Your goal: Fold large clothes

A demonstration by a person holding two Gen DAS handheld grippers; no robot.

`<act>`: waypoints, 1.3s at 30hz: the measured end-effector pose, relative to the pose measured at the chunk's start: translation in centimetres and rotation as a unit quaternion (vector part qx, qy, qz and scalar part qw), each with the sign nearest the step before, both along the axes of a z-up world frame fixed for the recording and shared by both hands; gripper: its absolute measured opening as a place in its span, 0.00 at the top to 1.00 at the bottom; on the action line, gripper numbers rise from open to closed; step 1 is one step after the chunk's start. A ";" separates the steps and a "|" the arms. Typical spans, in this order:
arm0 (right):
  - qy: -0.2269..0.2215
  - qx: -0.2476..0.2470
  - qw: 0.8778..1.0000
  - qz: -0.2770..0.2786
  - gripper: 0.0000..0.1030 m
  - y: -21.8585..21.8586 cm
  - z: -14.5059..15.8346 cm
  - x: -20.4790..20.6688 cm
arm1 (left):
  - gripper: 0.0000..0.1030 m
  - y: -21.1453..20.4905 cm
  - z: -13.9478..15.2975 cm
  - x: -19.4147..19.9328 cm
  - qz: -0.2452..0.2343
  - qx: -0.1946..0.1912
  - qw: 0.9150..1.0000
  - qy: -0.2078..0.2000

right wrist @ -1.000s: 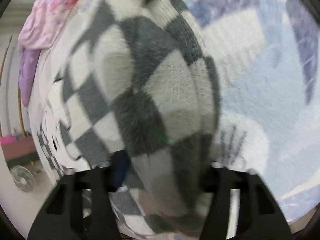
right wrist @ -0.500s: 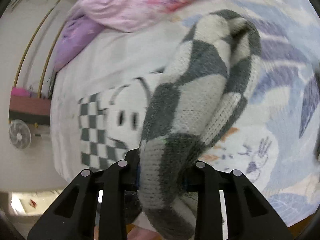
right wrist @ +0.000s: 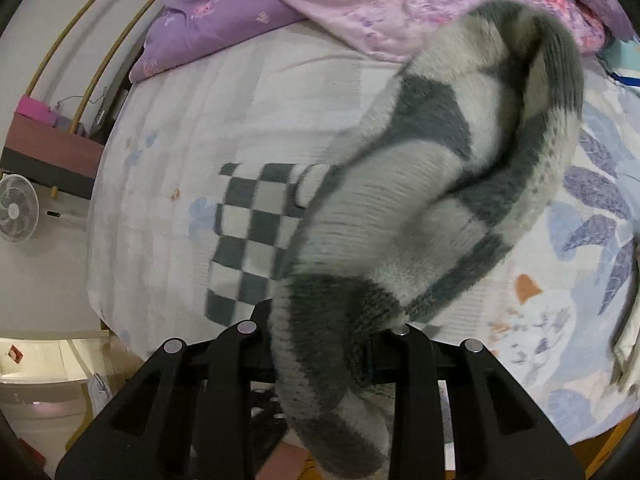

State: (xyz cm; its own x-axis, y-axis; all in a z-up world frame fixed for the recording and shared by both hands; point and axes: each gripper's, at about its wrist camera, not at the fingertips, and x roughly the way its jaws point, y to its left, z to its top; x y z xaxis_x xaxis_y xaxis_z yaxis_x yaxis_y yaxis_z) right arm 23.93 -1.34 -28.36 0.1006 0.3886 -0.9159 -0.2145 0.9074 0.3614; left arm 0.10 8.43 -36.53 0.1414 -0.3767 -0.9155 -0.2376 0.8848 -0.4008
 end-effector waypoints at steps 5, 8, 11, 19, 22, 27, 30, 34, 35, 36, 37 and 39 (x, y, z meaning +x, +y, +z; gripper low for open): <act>0.027 0.015 0.999 0.043 0.74 7.8 -2.4 -0.2 | 0.98 9.5 2.6 1.3 0.028 0.081 0.996 -0.031; 0.043 0.004 0.997 0.064 0.74 13.1 -6.0 -0.1 | 0.98 14.3 2.8 2.7 0.045 0.096 0.994 -0.029; 0.087 -0.002 0.996 0.025 0.74 16.5 -11.1 0.2 | 0.98 17.2 2.2 3.6 0.047 0.126 0.991 -0.020; 0.174 0.099 0.980 -0.001 0.27 17.9 -12.2 -0.8 | 0.86 19.4 1.0 5.1 0.047 0.098 0.994 -0.006; 0.126 0.082 0.989 -0.002 0.26 15.8 -8.8 -1.1 | 0.62 18.2 2.2 5.3 0.039 0.087 0.995 -0.016; 0.091 0.036 0.994 -0.039 0.22 10.7 -6.0 -2.0 | 0.44 15.9 1.9 5.9 0.042 0.023 0.999 -0.012; 0.088 0.026 0.994 -0.060 0.22 7.9 -5.8 -2.9 | 0.40 14.3 0.2 6.5 0.056 -0.019 0.998 0.012; 0.108 0.040 0.988 -0.104 0.23 5.3 -6.6 -3.5 | 0.40 12.5 -2.2 6.5 0.070 -0.033 0.995 0.057; 0.115 0.039 0.985 -0.121 0.22 4.4 -6.8 -3.7 | 0.43 12.2 -2.6 6.5 0.070 -0.022 0.995 0.064; 0.119 0.042 0.983 -0.130 0.22 4.0 -6.9 -3.7 | 0.48 11.6 -3.0 6.6 0.067 -0.017 0.995 0.069; 0.124 0.048 0.981 -0.140 0.22 3.5 -7.1 -3.9 | 0.69 11.2 -3.1 6.7 0.064 -0.016 0.995 0.073; 0.132 0.049 0.978 -0.151 0.23 2.7 -7.3 -4.1 | 0.86 10.5 -2.8 6.8 0.054 -0.006 0.995 0.082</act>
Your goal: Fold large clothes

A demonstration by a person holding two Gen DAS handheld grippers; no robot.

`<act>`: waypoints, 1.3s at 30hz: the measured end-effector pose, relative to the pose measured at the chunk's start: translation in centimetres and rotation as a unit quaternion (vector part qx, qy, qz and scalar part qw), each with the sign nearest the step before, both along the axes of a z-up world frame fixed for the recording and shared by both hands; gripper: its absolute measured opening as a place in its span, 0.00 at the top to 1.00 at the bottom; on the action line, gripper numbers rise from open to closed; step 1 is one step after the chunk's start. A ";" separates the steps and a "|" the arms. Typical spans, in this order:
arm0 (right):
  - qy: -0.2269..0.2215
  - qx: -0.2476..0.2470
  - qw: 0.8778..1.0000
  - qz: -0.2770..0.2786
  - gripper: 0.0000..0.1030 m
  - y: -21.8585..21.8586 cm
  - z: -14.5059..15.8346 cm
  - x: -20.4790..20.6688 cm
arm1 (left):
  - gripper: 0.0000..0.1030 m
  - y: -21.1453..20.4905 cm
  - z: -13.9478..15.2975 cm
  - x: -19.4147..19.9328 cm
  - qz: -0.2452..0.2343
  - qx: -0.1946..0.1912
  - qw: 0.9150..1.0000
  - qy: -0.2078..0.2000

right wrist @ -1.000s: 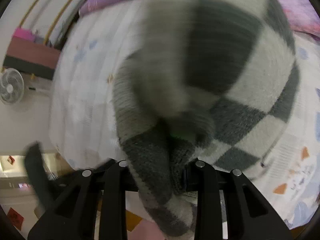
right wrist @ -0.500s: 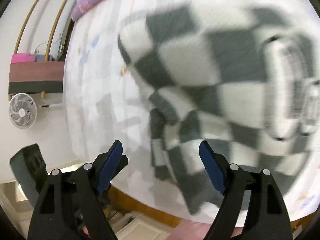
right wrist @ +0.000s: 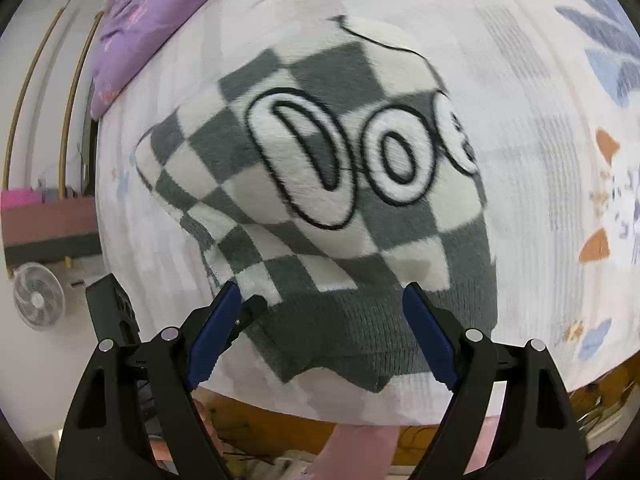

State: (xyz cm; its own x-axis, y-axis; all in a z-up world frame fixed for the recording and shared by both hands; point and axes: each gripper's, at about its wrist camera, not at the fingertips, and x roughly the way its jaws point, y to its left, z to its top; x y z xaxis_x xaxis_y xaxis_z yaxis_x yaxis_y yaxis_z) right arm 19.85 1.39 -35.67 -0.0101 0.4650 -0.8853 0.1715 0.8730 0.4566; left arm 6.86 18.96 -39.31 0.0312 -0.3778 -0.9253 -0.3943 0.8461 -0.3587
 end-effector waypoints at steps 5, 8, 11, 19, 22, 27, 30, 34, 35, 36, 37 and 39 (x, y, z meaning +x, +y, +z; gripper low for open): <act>0.011 0.009 1.000 -0.008 0.23 -1.0 -0.4 -0.3 | 0.86 -1.2 1.4 -0.5 -0.028 -0.008 1.000 0.008; 0.017 0.015 1.000 -0.017 0.23 -2.1 -0.3 -0.2 | 0.42 -1.0 0.3 -0.7 0.001 -0.039 0.999 0.014; 0.023 0.019 0.999 -0.028 0.23 -2.7 -0.1 -0.3 | 0.88 -1.8 -2.2 -0.2 -0.022 0.030 0.999 0.035; -0.051 -0.052 0.995 0.066 0.28 -2.4 2.8 0.9 | 0.89 0.9 2.9 -1.4 -0.018 0.063 0.997 -0.027; -0.075 -0.055 0.990 0.107 0.64 -0.9 2.4 1.9 | 0.89 2.2 3.0 -2.0 -0.012 0.087 0.996 -0.018; -0.058 -0.142 0.980 0.127 0.96 1.9 -7.1 5.0 | 0.88 2.3 -4.5 0.3 -0.056 0.171 0.983 0.025; -0.005 -0.098 0.993 0.064 0.98 1.5 -8.9 6.5 | 0.88 1.0 -6.8 2.2 -0.108 0.217 0.970 0.036; -0.074 -0.115 0.985 0.106 0.91 1.6 -2.4 7.1 | 0.75 2.3 -3.5 1.4 -0.098 0.195 0.975 0.044; -0.093 -0.100 0.984 0.113 0.91 1.6 -0.9 7.8 | 0.67 3.1 -2.3 1.0 -0.092 0.197 0.975 0.043; -0.106 -0.092 0.983 0.119 0.91 1.6 0.0 8.9 | 0.66 3.8 -1.0 0.8 -0.089 0.206 0.973 0.046; -0.114 -0.097 0.981 0.121 0.91 1.7 0.2 9.8 | 0.66 4.2 0.0 0.9 -0.081 0.199 0.976 0.045; -0.125 -0.125 0.976 0.124 0.91 2.0 -0.6 12.7 | 0.76 4.5 2.8 2.3 -0.059 0.203 0.977 0.036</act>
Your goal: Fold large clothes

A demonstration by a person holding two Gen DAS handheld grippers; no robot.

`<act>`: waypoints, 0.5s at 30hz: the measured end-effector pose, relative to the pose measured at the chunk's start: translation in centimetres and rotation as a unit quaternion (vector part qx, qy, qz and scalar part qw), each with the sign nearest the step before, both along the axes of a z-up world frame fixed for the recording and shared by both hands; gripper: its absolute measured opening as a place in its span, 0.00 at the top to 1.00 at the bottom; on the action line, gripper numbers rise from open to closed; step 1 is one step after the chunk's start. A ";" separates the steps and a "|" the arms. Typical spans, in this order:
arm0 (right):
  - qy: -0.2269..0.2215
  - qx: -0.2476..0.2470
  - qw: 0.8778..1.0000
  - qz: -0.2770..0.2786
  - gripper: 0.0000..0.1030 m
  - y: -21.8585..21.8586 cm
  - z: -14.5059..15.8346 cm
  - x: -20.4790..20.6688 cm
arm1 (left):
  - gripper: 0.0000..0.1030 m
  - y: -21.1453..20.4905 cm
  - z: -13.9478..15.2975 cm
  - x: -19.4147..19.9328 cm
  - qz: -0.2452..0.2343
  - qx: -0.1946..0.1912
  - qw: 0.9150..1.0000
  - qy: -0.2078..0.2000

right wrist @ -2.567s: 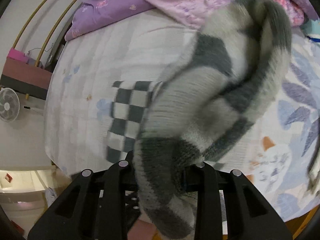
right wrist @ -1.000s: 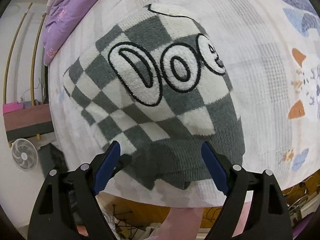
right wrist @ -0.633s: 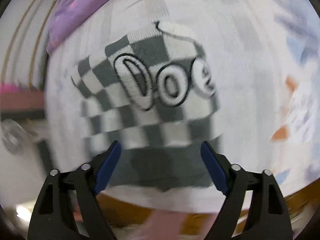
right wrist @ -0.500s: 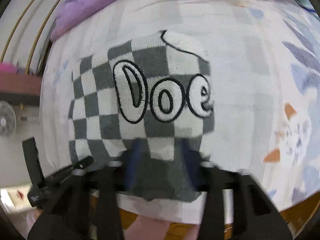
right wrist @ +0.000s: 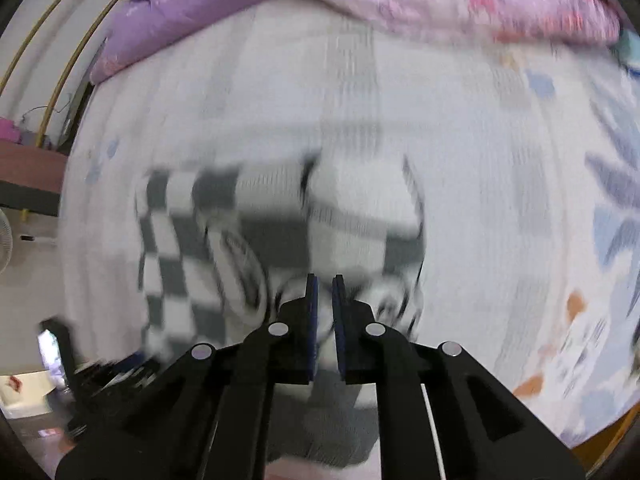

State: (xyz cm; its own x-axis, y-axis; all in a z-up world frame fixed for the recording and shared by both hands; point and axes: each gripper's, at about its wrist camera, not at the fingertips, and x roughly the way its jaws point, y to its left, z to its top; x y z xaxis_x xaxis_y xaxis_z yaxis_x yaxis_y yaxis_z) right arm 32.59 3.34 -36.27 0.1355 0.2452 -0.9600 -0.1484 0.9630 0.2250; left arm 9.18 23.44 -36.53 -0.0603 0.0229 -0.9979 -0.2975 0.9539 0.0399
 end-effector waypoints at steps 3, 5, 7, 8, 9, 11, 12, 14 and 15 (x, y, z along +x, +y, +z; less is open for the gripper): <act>0.044 -0.008 0.999 -0.028 0.91 0.1 -1.9 1.3 | 0.81 -1.2 4.1 4.1 -0.035 0.099 0.994 -0.033; 0.043 0.030 0.998 -0.028 0.92 0.1 -1.3 1.1 | 0.81 -1.0 6.4 6.3 -0.015 0.033 0.996 -0.082; 0.032 0.043 0.998 -0.025 0.92 0.4 -0.9 0.8 | 0.81 -2.3 6.7 10.1 -0.035 0.011 0.993 -0.112; 0.038 0.046 0.998 -0.030 0.91 0.6 -1.2 0.8 | 0.82 -3.5 6.1 12.0 -0.058 0.032 0.991 -0.118; 0.051 0.051 0.997 -0.039 0.92 0.5 -2.2 1.4 | 0.82 -4.9 4.9 14.1 -0.077 0.041 0.988 -0.129; 0.059 0.030 0.997 -0.044 0.96 0.9 -4.2 2.3 | 0.83 -5.8 1.2 17.2 -0.077 0.008 0.990 -0.116; 0.054 0.002 0.998 -0.027 0.97 1.6 -5.7 3.2 | 0.84 -6.4 -2.2 19.1 -0.069 -0.002 0.994 -0.087; 0.046 -0.011 0.999 -0.014 0.98 2.6 -7.7 4.0 | 0.87 -6.0 -6.6 20.5 -0.093 0.040 0.992 -0.078; 0.060 0.008 0.998 -0.034 0.98 2.3 -8.3 4.4 | 0.87 -6.7 -8.3 21.5 -0.117 0.078 0.987 -0.078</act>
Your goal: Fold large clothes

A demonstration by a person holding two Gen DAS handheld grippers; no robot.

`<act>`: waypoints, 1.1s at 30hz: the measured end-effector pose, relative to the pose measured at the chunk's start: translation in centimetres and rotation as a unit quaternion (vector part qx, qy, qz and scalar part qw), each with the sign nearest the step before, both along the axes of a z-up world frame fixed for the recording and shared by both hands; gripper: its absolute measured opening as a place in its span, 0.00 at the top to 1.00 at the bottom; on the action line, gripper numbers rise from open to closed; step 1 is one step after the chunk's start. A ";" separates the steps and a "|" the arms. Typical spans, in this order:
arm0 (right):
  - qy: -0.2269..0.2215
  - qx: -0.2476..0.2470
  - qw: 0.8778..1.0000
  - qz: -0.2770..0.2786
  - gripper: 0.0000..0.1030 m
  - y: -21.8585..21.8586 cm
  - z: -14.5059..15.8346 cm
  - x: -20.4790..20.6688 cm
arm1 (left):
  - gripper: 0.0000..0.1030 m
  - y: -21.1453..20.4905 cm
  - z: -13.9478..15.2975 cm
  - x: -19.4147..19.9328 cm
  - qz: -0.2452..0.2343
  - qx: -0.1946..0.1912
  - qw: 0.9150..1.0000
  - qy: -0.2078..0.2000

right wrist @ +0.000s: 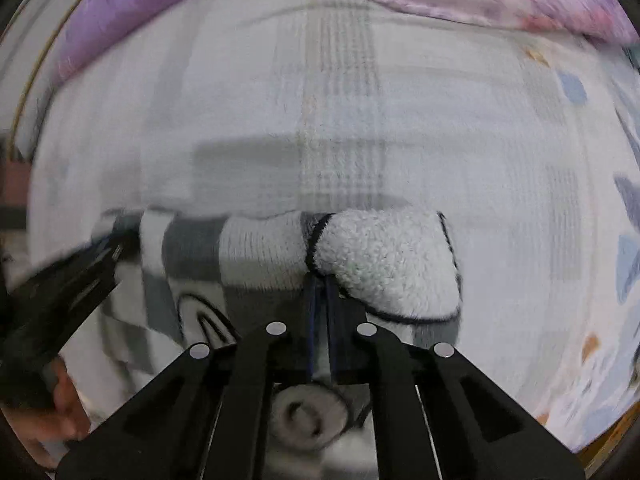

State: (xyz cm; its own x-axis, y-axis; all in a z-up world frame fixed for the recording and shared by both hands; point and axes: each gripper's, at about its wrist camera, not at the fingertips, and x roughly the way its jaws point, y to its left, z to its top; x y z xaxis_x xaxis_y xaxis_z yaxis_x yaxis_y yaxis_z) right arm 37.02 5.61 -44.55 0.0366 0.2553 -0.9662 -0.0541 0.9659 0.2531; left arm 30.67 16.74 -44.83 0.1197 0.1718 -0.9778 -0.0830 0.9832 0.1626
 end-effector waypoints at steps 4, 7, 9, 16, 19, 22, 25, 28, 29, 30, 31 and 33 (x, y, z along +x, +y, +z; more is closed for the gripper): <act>0.039 0.041 0.998 -0.036 1.00 -1.4 -0.1 0.8 | 0.90 0.4 -0.4 2.2 -0.001 -0.010 0.999 0.043; 0.054 0.044 0.997 -0.023 0.99 -2.4 3.1 -1.2 | 0.89 1.1 3.5 0.2 -0.020 -0.026 0.999 0.016; 0.035 0.034 0.999 0.004 0.92 -3.1 5.1 -4.2 | 0.89 1.9 6.5 -3.1 -0.012 -0.049 0.999 -0.005; 0.102 0.045 0.993 -0.023 0.98 -3.5 -3.4 -10.3 | 0.89 4.9 1.4 -13.5 0.046 -0.116 0.992 0.019; 0.144 0.026 0.989 0.014 0.95 -3.0 -1.4 -13.2 | 0.89 5.5 3.3 -16.4 0.087 -0.119 0.986 0.078; 0.169 -0.004 0.985 0.032 0.94 -2.4 -5.8 -17.9 | 0.89 5.1 -0.4 -21.5 0.077 -0.099 0.984 0.126; 0.139 0.002 0.990 0.005 0.97 -2.9 -6.4 -19.4 | 0.90 5.0 -1.5 -23.7 0.079 -0.093 0.985 0.121; 0.136 -0.014 0.988 0.064 0.90 -1.7 -4.4 -21.3 | 0.90 4.5 -0.2 -24.9 0.056 -0.097 0.989 0.100; 0.122 -0.020 0.989 0.081 0.90 -1.4 -5.1 -21.7 | 0.90 4.7 -0.5 -25.1 0.050 -0.096 0.990 0.095; 0.110 -0.007 0.991 0.070 0.90 -1.7 -5.9 -21.7 | 0.90 4.8 -0.5 -25.4 0.048 -0.098 0.990 0.092; 0.109 0.009 0.993 0.047 0.90 -2.4 -6.1 -21.7 | 0.90 4.9 -0.1 -25.4 0.050 -0.101 0.990 0.089; 0.131 0.053 0.990 -0.014 0.86 -4.4 -5.3 -21.6 | 0.86 5.1 1.3 -25.3 0.043 -0.107 0.990 0.081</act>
